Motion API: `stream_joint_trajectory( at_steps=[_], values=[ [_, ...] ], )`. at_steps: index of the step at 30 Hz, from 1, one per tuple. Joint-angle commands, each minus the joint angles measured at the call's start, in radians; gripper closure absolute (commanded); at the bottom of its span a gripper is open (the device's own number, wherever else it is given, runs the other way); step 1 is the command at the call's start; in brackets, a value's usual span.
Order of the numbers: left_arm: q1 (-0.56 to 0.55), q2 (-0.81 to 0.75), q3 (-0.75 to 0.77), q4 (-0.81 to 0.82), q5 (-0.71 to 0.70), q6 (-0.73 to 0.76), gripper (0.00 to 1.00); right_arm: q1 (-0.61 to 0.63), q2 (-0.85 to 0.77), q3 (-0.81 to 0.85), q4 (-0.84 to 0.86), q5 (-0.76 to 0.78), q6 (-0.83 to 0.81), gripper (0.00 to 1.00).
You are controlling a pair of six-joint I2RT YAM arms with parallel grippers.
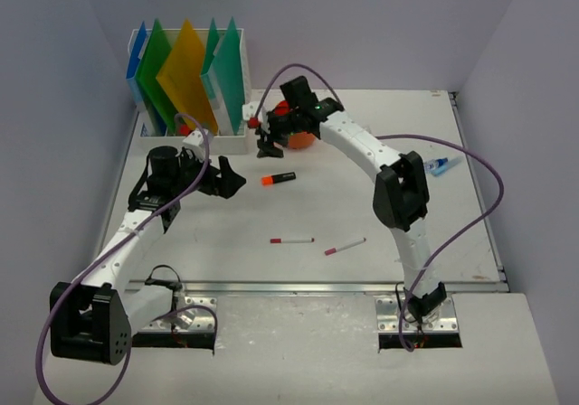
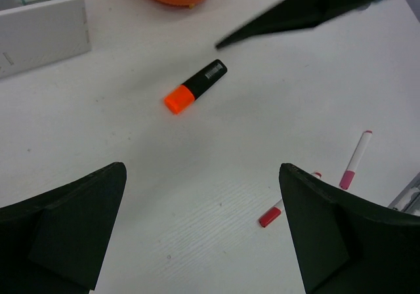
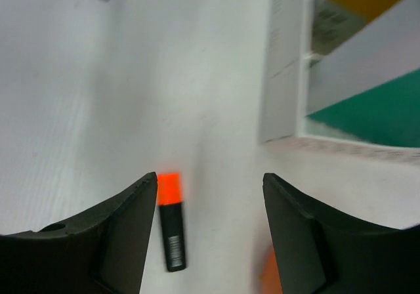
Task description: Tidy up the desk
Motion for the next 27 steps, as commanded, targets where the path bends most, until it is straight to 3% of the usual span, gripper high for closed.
stream_joint_trajectory(
  at_steps=[1, 13, 23, 27],
  values=[
    [0.058, -0.037, 0.068, -0.029, 0.177, -0.012, 0.0, 0.044, 0.08, -0.048, -0.296, 0.152, -0.219, 0.35],
    [0.088, -0.084, 0.056, -0.047, 0.225, -0.048, 0.0, 0.064, 0.184, 0.017, -0.268, 0.241, -0.197, 0.3],
    [0.1, -0.095, 0.029, -0.053, 0.261, -0.03, 0.0, 0.08, 0.122, 0.016, -0.226, 0.196, -0.15, 0.34],
    [0.101, -0.099, 0.026, -0.048, 0.262, -0.036, 0.0, 0.082, 0.172, 0.078, -0.215, 0.239, -0.141, 0.33]
  ],
)
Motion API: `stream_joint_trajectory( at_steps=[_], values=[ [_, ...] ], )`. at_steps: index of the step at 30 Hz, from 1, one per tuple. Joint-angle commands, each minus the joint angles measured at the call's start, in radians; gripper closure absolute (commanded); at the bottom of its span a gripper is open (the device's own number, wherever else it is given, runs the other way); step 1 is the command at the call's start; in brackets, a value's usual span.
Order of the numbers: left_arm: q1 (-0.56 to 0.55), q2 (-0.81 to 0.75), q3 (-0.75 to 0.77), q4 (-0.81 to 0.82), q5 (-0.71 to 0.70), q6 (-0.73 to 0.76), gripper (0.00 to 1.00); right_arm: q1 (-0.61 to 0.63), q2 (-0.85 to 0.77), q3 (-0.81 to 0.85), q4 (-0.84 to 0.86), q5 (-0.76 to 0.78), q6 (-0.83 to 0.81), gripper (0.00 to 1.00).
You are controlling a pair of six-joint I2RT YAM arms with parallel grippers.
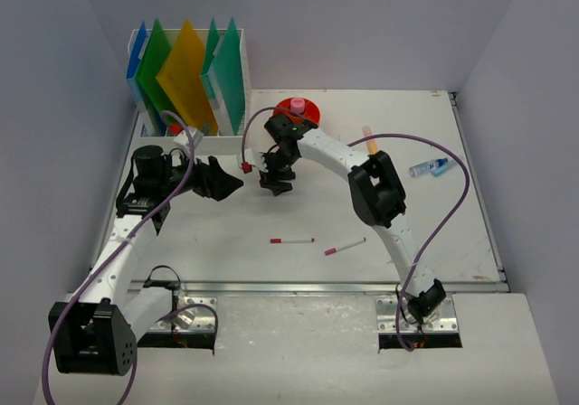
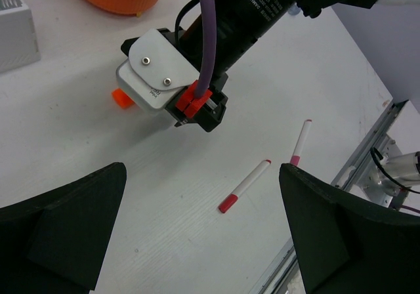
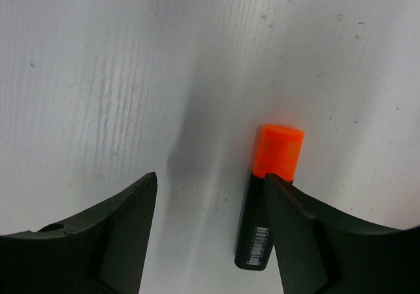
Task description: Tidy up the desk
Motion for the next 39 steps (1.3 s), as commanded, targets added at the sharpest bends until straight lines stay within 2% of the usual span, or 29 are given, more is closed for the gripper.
stream_joint_trajectory(
  at_steps=[1, 12, 16, 20, 22, 25, 28, 30, 34, 37, 39],
  values=[
    [0.013, -0.029, -0.003, 0.025, 0.028, 0.003, 0.0, 0.011, 0.001, 0.1, 0.047, 0.025, 0.022, 0.34],
    [0.032, -0.076, 0.02, -0.022, 0.011, 0.004, 0.0, 0.011, 0.12, 0.127, 0.03, 0.097, -0.032, 0.39],
    [0.035, -0.085, 0.029, -0.035, 0.007, 0.008, 0.0, 0.011, 0.155, 0.159, -0.021, 0.107, -0.063, 0.45],
    [0.039, -0.098, 0.029, -0.046, -0.001, 0.017, 0.0, 0.015, 0.154, 0.164, -0.141, 0.128, -0.111, 0.58],
    [0.038, -0.102, 0.027, -0.048, -0.001, 0.02, 0.0, 0.022, 0.104, 0.099, -0.211, 0.164, -0.154, 0.68],
    [0.039, -0.103, 0.027, -0.044, -0.001, 0.017, 0.0, 0.023, 0.061, 0.021, -0.264, 0.197, -0.193, 0.76],
    [0.038, -0.1, 0.028, -0.042, -0.003, 0.015, 0.0, 0.022, 0.043, -0.005, -0.34, 0.231, -0.198, 0.94],
    [0.039, -0.101, 0.027, -0.042, -0.008, 0.012, 0.0, 0.015, 0.03, -0.001, -0.353, 0.217, -0.178, 1.0],
    [0.041, -0.111, 0.018, -0.032, -0.043, -0.01, 0.0, -0.034, -0.077, -0.025, -0.195, 0.056, -0.047, 1.0],
    [0.041, -0.104, 0.015, -0.029, -0.071, -0.023, 0.0, -0.099, -0.196, -0.113, 0.144, -0.063, 0.168, 1.0],
    [0.041, -0.098, 0.011, -0.028, -0.088, -0.041, 0.0, -0.155, -0.287, -0.226, 0.474, -0.178, 0.359, 1.0]
  ],
)
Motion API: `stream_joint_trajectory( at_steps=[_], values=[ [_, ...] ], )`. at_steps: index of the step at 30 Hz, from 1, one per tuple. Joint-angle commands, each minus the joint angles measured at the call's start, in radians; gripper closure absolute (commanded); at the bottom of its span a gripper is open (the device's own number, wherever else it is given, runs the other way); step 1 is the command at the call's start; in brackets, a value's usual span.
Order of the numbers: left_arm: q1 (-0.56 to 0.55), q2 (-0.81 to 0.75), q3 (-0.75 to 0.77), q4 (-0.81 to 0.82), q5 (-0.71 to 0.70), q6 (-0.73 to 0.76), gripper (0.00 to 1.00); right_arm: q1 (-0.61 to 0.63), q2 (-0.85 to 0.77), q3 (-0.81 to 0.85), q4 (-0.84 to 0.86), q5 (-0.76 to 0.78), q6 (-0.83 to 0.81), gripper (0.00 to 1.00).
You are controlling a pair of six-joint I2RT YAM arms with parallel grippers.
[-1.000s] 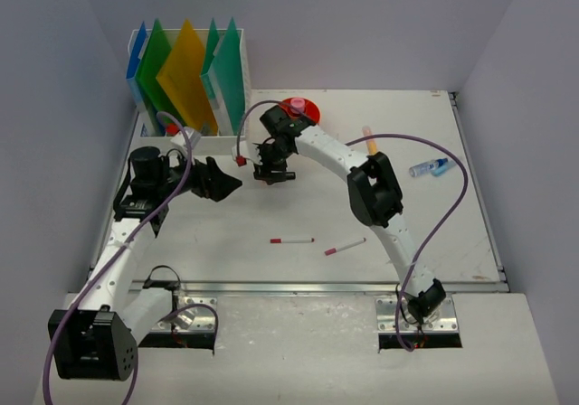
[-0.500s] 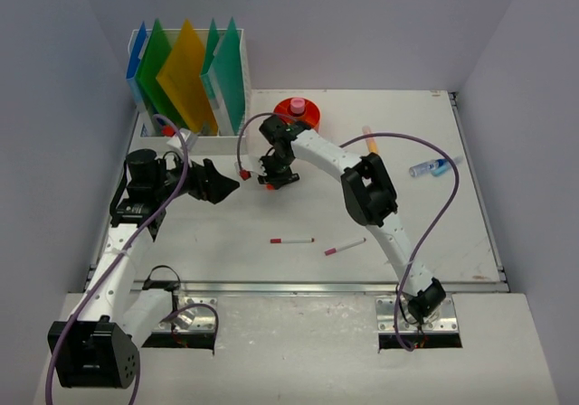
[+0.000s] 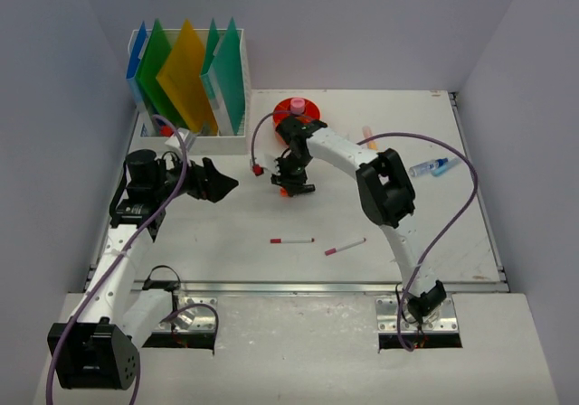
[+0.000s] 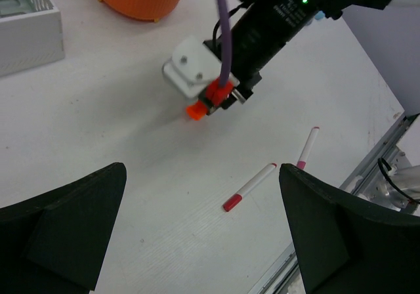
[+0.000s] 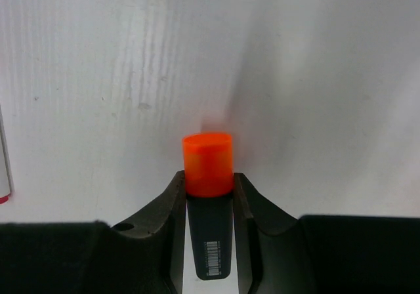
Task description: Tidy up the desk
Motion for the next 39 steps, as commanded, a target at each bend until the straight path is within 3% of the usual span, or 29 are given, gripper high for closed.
stream_joint_trajectory(
  at_steps=[1, 3, 4, 5, 8, 13, 16, 39],
  values=[
    [0.015, -0.008, 0.007, 0.044, -0.037, -0.043, 0.0, -0.137, -0.264, -0.184, 0.713, -0.275, 0.447, 1.0],
    [0.015, -0.007, 0.0, 0.061, -0.014, -0.049, 0.0, -0.203, -0.348, -0.396, 1.049, -0.341, 0.719, 1.0],
    [0.016, -0.012, -0.007, 0.074, -0.008, -0.052, 0.0, -0.223, -0.396, -0.49, 1.326, -0.338, 0.83, 1.0],
    [0.016, -0.023, -0.026, 0.096, -0.01, -0.06, 0.0, -0.229, -0.419, -0.544, 1.496, -0.301, 0.884, 1.0],
    [0.016, -0.072, -0.092, 0.186, -0.026, -0.088, 0.0, -0.237, -0.418, -0.607, 1.705, -0.137, 0.996, 1.0],
    [0.016, -0.081, -0.125, 0.293, -0.04, -0.116, 0.0, -0.237, -0.375, -0.584, 1.788, 0.062, 1.026, 1.0],
    [0.016, -0.064, -0.123, 0.303, -0.059, -0.123, 0.0, -0.237, -0.353, -0.584, 1.836, 0.098, 1.03, 1.0],
    [0.014, 0.005, -0.122, 0.35, -0.095, -0.112, 0.0, -0.243, -0.221, -0.607, 1.956, 0.016, 1.027, 1.0]
  ],
)
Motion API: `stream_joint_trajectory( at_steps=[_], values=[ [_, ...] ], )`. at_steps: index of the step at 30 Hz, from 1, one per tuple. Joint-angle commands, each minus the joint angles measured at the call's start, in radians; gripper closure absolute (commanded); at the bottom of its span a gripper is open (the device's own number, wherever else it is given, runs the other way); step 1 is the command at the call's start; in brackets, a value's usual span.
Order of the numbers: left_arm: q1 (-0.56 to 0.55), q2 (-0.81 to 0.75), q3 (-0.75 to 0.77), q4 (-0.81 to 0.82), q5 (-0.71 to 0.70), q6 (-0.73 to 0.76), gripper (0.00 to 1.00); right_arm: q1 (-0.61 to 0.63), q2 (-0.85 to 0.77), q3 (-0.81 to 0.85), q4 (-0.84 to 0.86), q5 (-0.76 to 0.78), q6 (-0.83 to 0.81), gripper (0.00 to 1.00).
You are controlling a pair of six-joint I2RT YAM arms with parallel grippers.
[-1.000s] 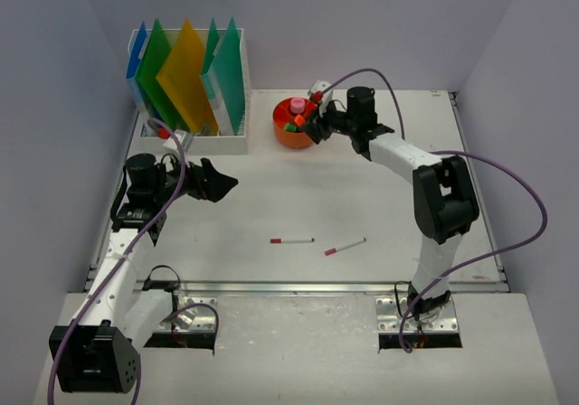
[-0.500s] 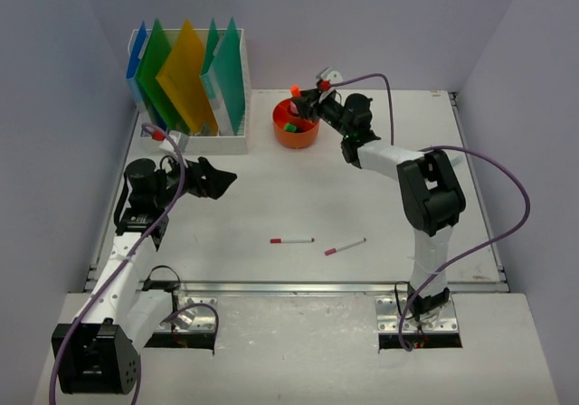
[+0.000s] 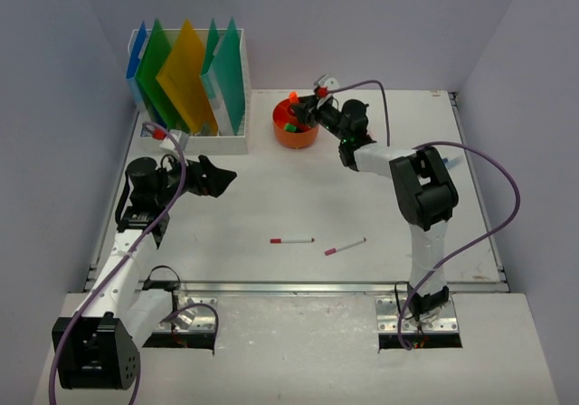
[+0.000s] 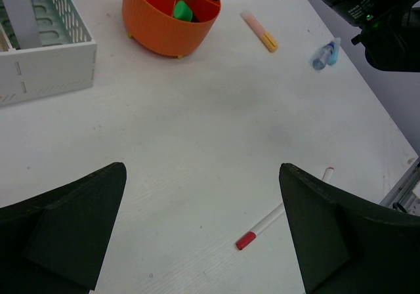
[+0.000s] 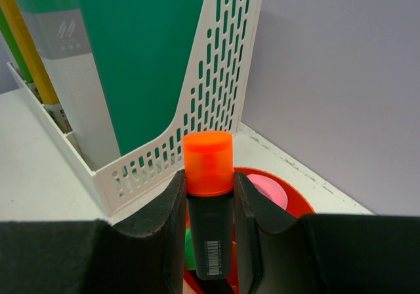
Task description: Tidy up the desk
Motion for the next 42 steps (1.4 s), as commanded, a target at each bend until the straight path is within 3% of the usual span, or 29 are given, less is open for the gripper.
stream_joint_trajectory(
  at_steps=[1, 10, 13, 14, 15, 17, 24, 27, 29, 30, 33, 35, 36, 38, 42],
  values=[
    [0.011, 0.007, 0.005, 0.064, -0.011, 0.013, 0.0, -0.006, 0.029, 0.004, 0.094, -0.004, 0.009, 1.0],
    [0.011, 0.025, 0.008, 0.067, -0.026, 0.03, 0.0, -0.017, 0.089, 0.018, 0.139, -0.033, -0.004, 0.98],
    [0.011, 0.026, 0.012, 0.064, -0.03, 0.038, 0.0, -0.021, 0.102, 0.019, 0.152, -0.045, -0.012, 0.82],
    [0.011, 0.026, 0.01, 0.062, -0.031, 0.038, 0.0, -0.023, 0.101, 0.016, 0.157, -0.046, -0.012, 0.82],
    [0.01, 0.026, 0.012, 0.061, -0.033, 0.039, 0.0, -0.024, 0.099, 0.008, 0.164, -0.055, -0.014, 0.67],
    [0.011, 0.024, 0.013, 0.059, -0.031, 0.041, 0.0, -0.026, 0.08, -0.008, 0.166, -0.076, -0.014, 0.48],
    [0.011, -0.001, 0.028, 0.051, -0.008, 0.024, 0.0, -0.028, -0.09, -0.092, 0.105, -0.167, -0.059, 0.33],
    [0.011, -0.024, 0.032, 0.034, -0.004, 0.022, 0.0, -0.029, -0.163, -0.132, 0.021, -0.23, -0.119, 0.32],
    [0.011, -0.048, 0.033, 0.018, -0.005, 0.035, 0.0, -0.029, -0.26, -0.154, -0.083, -0.307, -0.206, 0.33],
    [0.01, -0.059, 0.035, 0.003, -0.007, 0.043, 0.0, -0.027, -0.284, -0.132, -0.218, -0.359, -0.249, 0.36],
    [0.011, -0.076, 0.042, -0.05, -0.003, 0.074, 0.0, -0.007, -0.315, 0.012, -0.839, -0.415, -0.4, 0.44],
    [0.011, -0.079, 0.05, -0.079, 0.003, 0.09, 0.0, 0.03, -0.287, 0.157, -1.231, -0.365, -0.567, 0.48],
    [0.011, -0.076, 0.056, -0.124, 0.005, 0.103, 0.0, 0.048, -0.279, 0.191, -1.34, -0.33, -0.626, 0.5],
    [0.011, -0.07, 0.07, -0.164, 0.001, 0.118, 0.0, 0.103, -0.277, 0.202, -1.454, -0.212, -0.715, 0.54],
    [0.01, -0.065, 0.087, -0.216, -0.016, 0.135, 0.0, 0.22, -0.301, 0.124, -1.576, -0.061, -0.722, 0.56]
  ],
)
